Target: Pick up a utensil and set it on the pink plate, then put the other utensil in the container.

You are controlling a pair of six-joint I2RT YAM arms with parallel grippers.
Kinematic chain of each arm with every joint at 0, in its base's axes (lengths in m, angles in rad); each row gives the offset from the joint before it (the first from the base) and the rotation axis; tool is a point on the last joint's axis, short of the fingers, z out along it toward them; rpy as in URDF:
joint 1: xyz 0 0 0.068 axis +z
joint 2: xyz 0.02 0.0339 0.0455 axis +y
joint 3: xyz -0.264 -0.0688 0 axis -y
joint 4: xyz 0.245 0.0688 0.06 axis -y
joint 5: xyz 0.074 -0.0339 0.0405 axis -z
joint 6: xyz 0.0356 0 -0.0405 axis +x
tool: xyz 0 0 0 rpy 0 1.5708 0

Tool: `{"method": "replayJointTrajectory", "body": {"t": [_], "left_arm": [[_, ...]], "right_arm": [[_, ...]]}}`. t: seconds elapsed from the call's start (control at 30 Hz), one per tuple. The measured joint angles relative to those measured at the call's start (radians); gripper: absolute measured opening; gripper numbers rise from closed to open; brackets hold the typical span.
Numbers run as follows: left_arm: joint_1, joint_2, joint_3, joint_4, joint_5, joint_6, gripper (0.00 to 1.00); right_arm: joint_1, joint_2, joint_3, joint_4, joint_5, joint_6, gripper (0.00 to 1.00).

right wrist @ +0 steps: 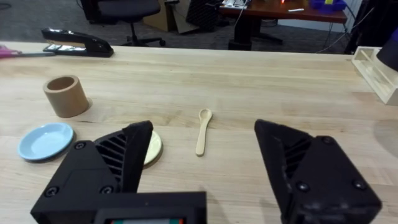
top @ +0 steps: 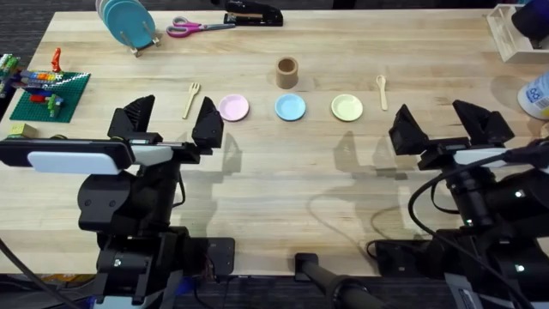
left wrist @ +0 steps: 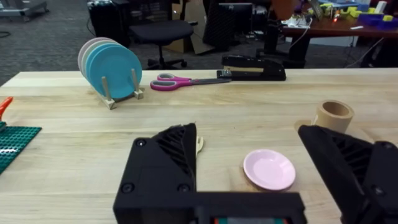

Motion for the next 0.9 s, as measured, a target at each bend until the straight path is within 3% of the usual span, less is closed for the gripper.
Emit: {"method": "replayJointTrajectory", "body": {"t": [0.77, 0.9], "left_arm": [[0.000, 0.000, 0.002, 0.004, 0.000, 0.000, 0.993], [0.000, 0.000, 0.038, -0.063, 0.000, 0.000, 0.993]], "right_arm": [[0.000, 0.000, 0.002, 0.002, -0.001, 0.000, 0.998], [0.000, 0.001, 0.029, -0.006, -0.002, 0.000, 0.998]]}}
